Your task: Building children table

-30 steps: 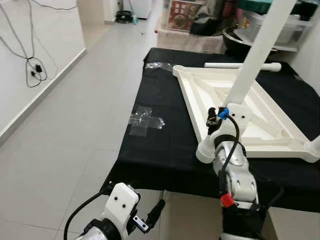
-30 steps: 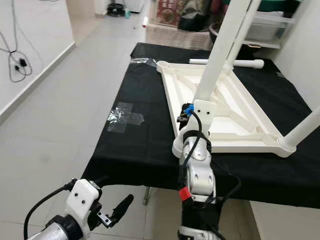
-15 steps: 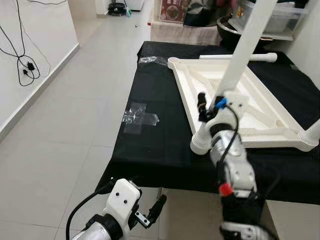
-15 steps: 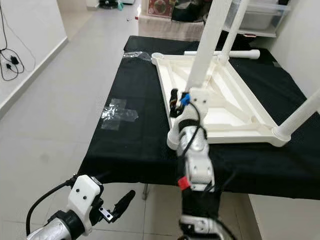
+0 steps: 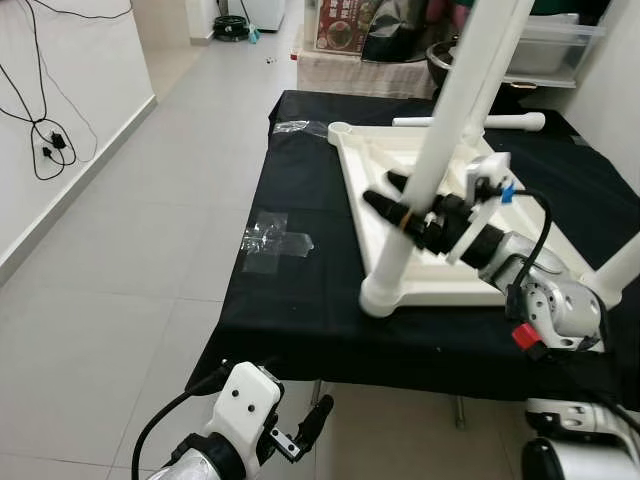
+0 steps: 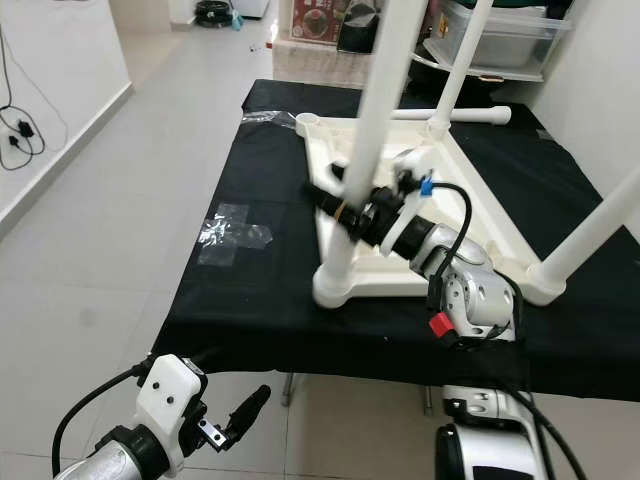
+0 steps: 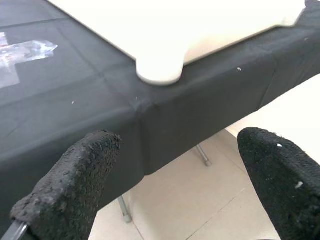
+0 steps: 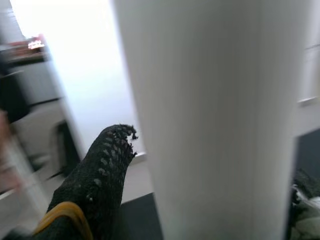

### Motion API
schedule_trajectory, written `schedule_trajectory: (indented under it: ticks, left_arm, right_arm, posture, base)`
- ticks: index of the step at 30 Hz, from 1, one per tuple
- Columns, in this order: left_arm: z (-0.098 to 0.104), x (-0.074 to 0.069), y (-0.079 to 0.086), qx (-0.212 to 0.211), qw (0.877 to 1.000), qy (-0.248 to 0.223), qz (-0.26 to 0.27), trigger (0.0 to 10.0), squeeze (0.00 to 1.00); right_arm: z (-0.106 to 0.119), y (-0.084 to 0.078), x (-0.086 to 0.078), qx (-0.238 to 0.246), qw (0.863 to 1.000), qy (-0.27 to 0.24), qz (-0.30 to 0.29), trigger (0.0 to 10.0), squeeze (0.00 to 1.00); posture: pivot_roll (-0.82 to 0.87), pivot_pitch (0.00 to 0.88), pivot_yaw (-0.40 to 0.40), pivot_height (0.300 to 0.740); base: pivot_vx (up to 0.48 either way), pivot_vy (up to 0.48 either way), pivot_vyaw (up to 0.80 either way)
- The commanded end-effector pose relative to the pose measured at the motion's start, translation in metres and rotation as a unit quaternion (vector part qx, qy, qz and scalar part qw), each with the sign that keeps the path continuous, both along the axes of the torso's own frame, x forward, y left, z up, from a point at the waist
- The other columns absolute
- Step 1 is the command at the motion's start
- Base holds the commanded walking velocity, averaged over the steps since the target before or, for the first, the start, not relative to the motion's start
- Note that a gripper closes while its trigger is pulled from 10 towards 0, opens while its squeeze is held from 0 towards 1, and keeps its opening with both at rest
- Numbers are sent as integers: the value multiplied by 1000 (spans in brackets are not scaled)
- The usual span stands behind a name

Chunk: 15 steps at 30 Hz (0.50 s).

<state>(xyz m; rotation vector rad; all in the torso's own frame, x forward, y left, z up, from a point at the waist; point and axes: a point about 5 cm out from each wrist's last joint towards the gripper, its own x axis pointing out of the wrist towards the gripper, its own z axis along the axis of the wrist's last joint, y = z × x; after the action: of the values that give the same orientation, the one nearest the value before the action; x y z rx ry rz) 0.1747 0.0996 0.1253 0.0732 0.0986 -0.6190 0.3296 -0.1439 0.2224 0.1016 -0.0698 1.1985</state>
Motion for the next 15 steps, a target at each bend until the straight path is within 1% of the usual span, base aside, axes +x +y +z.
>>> schedule_trajectory:
  ticks: [1,2,3,4,5,6,8,9,10,12,13,14,15]
  left_arm:
    - [-2,-2,-1,-2,1000,6,1,10000,0]
    - [-2,-2,-1,-2,1000,6,1,10000,0]
    - [-2,-2,-1,-2,1000,6,1,10000,0]
    - [-2,-3,0,-2,1000,6,2,10000,0]
    - [-2,-3,0,-1,1000,6,2,10000,0]
    - [-2,-3,0,-1,1000,6,2,10000,0]
    - [-2,-3,0,-2,1000,7,2,10000,0]
    - [-2,-3,0,-2,1000,7,2,10000,0]
    - [-2,-4,0,-2,1000,8,1,10000,0]
    - [-2,-3,0,-3,1000,9,0,10000,0]
    - [-2,-3,0,-3,1000,9,0,10000,0]
    - [-2,-3,0,-3,1000,9,-1,10000,0]
    - [-2,-3,0,-3,1000,9,-1,10000,0]
  right_arm:
    - [-20,17,1,-33,998,24,47,10000,0]
    - [-20,19,5,-34,998,20,43,7255,0]
    - [-20,19,5,-34,998,20,43,7255,0]
    - [-20,20,9,-33,999,23,28,745,0]
    - [-19,21,12,-27,999,20,19,0,0]
    - [-19,21,12,-27,999,20,19,0,0]
    - [-14,21,17,-10,1000,4,-30,0,0]
    - [-14,21,17,-10,1000,4,-30,0,0]
    - [-12,17,20,3,997,3,-80,0,0]
    - [-11,8,23,17,988,-1,-154,0,0]
    - [-11,8,23,17,988,-1,-154,0,0]
    - [-12,2,25,24,978,0,-209,0,0]
    - [-12,2,25,24,978,0,-209,0,0]
  posture:
    - [153,97,-116,740]
    - [153,97,-116,740]
    - [153,97,-116,740]
    - [156,98,-117,740]
    - [156,98,-117,740]
    - [156,98,-117,740]
    - [151,99,-114,740]
    - [151,99,-114,740]
    - [146,96,-114,740]
    - [144,96,-113,740]
    - [144,96,-113,740]
    - [142,93,-110,740]
    - [142,93,-110,740]
  base:
    - [0,0,0]
    - [0,0,0]
    - [0,0,0]
    - [0,0,0]
    - [0,0,0]
    - [0,0,0]
    - [0,0,0]
    - [0,0,0]
    - [0,0,0]
    - [0,0,0]
    - [0,0,0]
    - [0,0,0]
    - [0,0,0]
